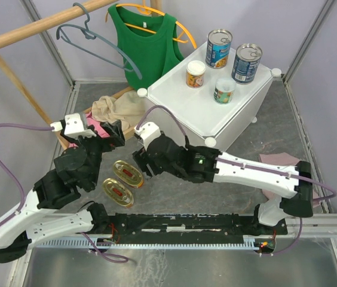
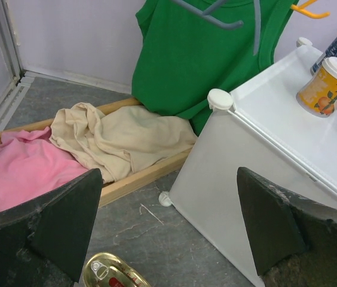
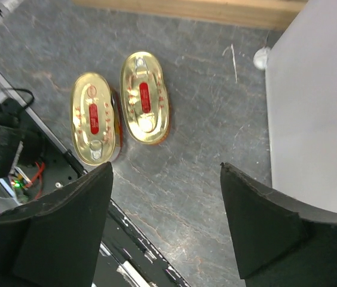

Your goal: Place and organize the canned foods onto the counter

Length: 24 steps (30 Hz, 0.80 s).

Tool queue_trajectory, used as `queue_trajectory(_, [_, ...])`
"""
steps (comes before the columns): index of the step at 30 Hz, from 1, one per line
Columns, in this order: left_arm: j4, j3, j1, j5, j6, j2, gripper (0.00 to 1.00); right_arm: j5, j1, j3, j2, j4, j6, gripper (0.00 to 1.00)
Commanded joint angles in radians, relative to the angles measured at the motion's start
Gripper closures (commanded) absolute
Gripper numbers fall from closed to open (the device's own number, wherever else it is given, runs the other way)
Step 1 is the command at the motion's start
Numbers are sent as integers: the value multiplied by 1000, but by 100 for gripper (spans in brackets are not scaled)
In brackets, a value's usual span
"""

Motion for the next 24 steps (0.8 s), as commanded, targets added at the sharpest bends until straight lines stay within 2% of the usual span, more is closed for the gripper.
queue_trajectory(1, [49,19,-1,-30,32,5,1,9,22,-63,42,115,0,18])
queue_trajectory(8, [53,-1,-2,-14,23,-27,1,1,28,-127,146,210,-31,12])
queue_trajectory(16, [53,-6,-2,-3,27,-48,1,-9,28,-108,309,282,-116,3])
queue_trajectory(24, [54,-26,-1,10,23,-66,1,-17,27,-81,410,327,-151,1])
